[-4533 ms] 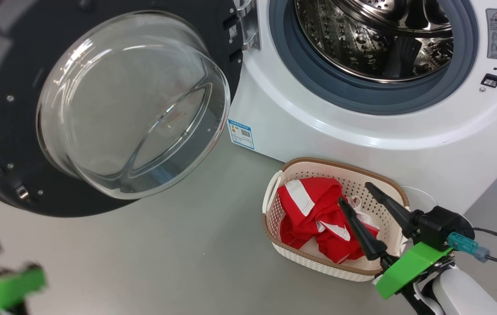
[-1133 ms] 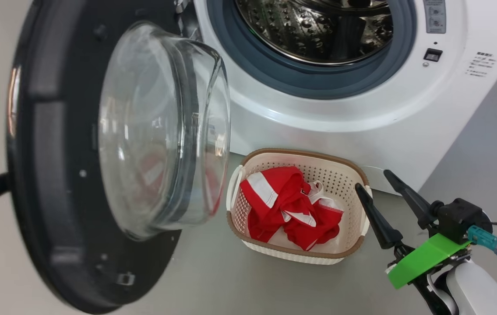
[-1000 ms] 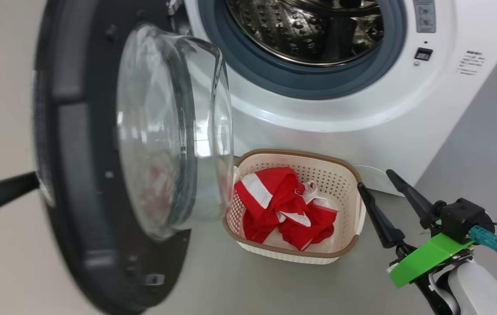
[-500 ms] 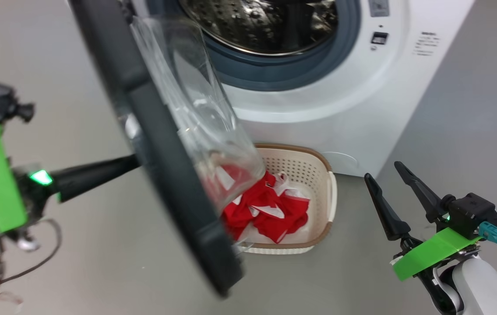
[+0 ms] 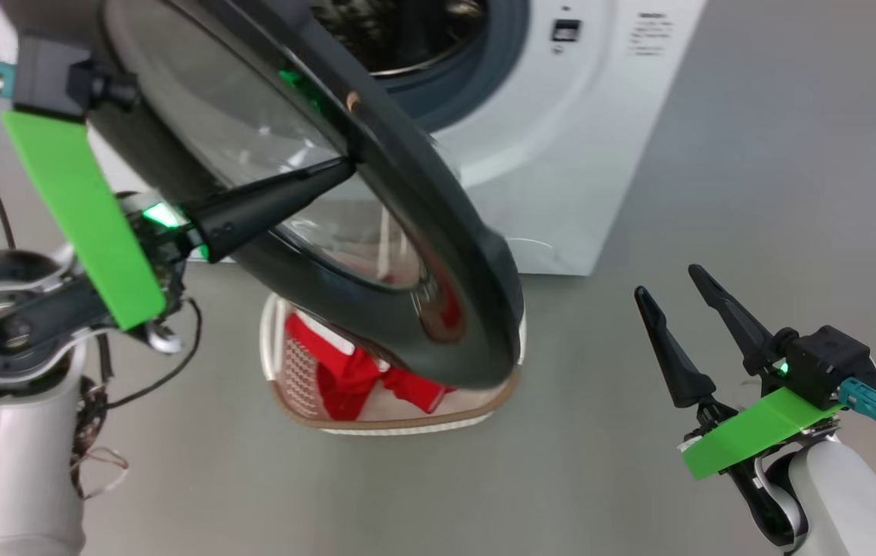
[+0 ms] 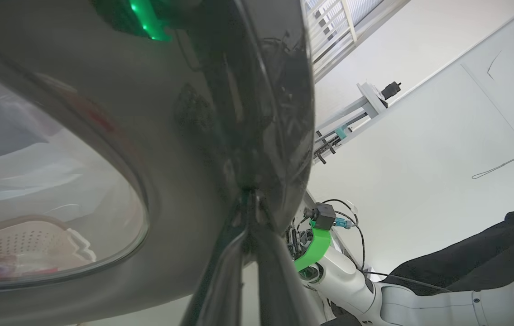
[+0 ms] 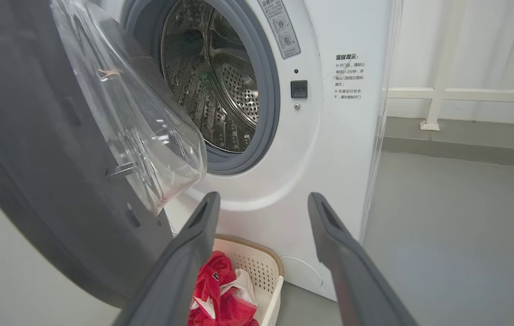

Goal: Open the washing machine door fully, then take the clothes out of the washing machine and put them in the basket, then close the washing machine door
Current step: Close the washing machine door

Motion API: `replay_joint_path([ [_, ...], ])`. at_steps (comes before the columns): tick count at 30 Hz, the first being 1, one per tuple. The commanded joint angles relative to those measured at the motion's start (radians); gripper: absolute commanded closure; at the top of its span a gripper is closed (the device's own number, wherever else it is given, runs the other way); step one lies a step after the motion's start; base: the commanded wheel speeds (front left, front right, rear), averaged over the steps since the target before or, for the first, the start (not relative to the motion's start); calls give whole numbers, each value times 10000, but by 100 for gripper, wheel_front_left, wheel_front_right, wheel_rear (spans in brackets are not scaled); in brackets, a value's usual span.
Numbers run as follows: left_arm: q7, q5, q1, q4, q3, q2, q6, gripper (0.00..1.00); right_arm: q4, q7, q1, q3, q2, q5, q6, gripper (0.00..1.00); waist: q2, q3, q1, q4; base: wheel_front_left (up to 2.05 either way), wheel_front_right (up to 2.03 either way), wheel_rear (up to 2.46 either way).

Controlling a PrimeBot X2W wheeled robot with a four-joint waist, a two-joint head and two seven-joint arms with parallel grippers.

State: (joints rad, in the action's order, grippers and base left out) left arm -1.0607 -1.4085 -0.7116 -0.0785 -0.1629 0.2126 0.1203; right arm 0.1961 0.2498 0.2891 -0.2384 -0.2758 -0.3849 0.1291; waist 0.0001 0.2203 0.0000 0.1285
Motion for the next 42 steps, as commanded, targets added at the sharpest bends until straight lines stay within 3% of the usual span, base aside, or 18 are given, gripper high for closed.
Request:
replay_joint_path([
  [1, 189, 142, -452, -125, 218, 334, 103, 100, -284, 120, 159, -101, 58, 74, 16, 0, -1, 280, 0, -532, 0, 0, 0],
  [11, 1681, 560, -1398, 774, -466, 689, 104, 100, -311, 120, 273, -70, 357, 82, 16, 0, -1, 507, 0, -1672, 0, 0, 0],
  [25, 3943, 877, -2328, 2281, -1117, 1834, 104, 100, -373, 120, 265, 12, 701, 88, 16, 0, -1, 711, 0, -2912, 0, 0, 0],
  [34, 5424, 807, -2860, 3291, -1572, 2332, 104, 100, -414, 120, 239, 69, 798, 90, 16, 0, -1, 761, 0, -3306, 0, 0, 0],
  [42, 5916, 399, -3013, 3540, -2174, 2573, 104, 100, -396, 120, 201, 156, 838, 119, 16, 0, -1, 726, 0, -3286, 0, 0, 0],
])
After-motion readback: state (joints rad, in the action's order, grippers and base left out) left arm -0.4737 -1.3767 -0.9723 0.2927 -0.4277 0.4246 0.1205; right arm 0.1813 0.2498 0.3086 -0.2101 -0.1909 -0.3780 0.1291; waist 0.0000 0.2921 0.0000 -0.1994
